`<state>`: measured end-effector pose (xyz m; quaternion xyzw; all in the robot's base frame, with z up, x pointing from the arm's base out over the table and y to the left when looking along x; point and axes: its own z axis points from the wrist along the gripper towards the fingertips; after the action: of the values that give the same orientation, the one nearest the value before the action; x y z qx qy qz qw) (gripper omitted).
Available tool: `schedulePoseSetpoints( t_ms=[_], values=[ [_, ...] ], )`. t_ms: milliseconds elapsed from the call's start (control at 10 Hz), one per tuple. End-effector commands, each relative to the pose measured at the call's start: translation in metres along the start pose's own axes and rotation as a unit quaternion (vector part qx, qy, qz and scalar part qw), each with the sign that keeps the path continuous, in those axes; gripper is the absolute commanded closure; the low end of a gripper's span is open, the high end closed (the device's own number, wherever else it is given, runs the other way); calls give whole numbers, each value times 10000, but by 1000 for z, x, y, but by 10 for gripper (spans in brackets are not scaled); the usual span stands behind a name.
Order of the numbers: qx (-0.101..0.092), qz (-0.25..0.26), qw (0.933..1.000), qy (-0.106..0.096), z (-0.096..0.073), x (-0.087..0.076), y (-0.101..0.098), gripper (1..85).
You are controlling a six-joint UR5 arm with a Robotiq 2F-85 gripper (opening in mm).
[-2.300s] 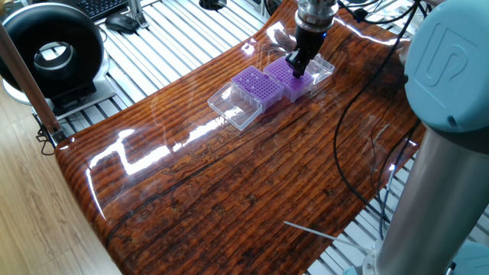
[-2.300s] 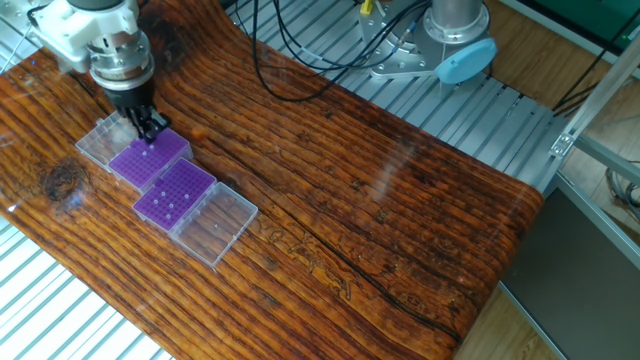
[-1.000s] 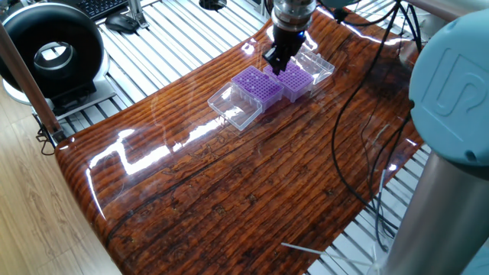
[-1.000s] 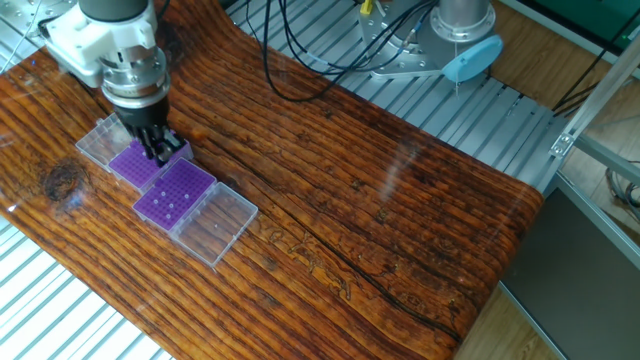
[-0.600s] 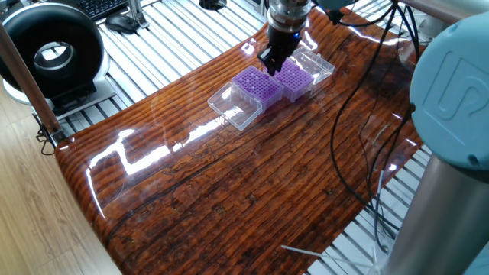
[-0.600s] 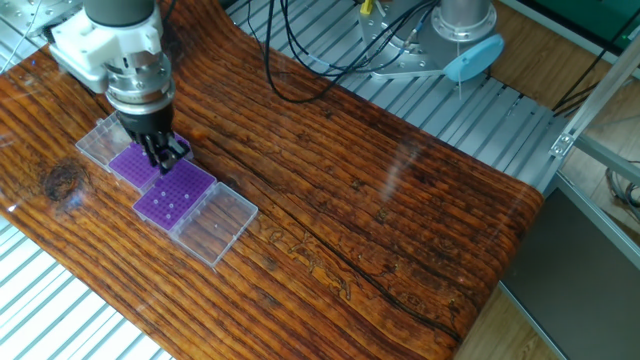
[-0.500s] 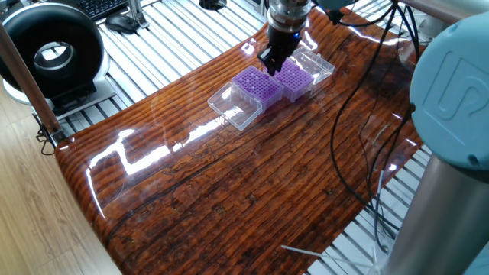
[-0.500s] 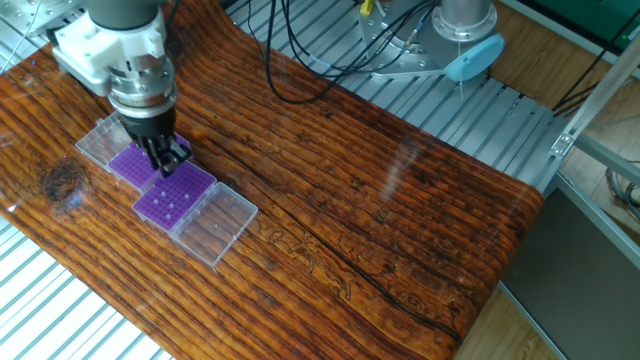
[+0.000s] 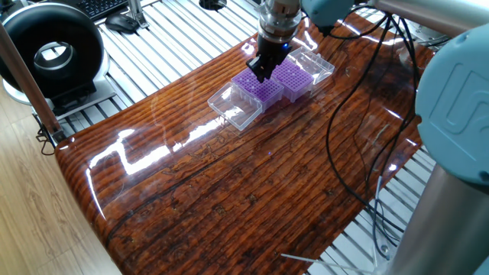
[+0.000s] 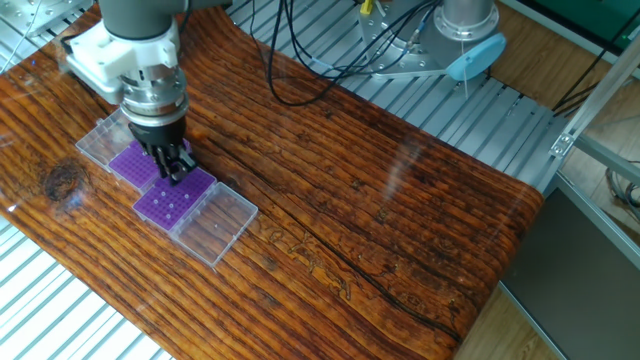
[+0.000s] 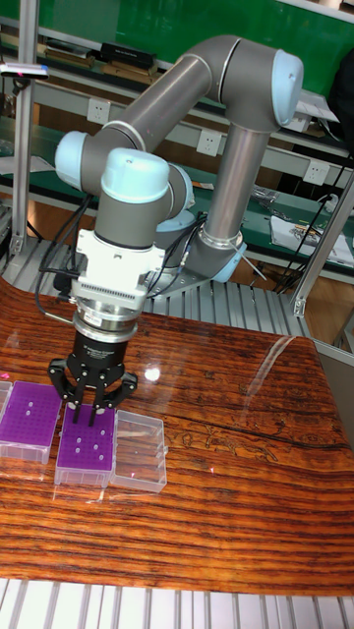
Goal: Transfer all small pipette tips from one holder to another
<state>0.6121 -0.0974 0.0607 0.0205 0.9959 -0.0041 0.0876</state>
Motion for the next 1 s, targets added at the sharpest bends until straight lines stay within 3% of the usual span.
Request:
schedulePoseSetpoints(
  t_ms=[0, 900],
  values=[
    [-59, 117, 9999, -27, -3, -1, 13, 593],
    [-149, -20, 9999, -31, 1, -1, 22, 590]
  ],
)
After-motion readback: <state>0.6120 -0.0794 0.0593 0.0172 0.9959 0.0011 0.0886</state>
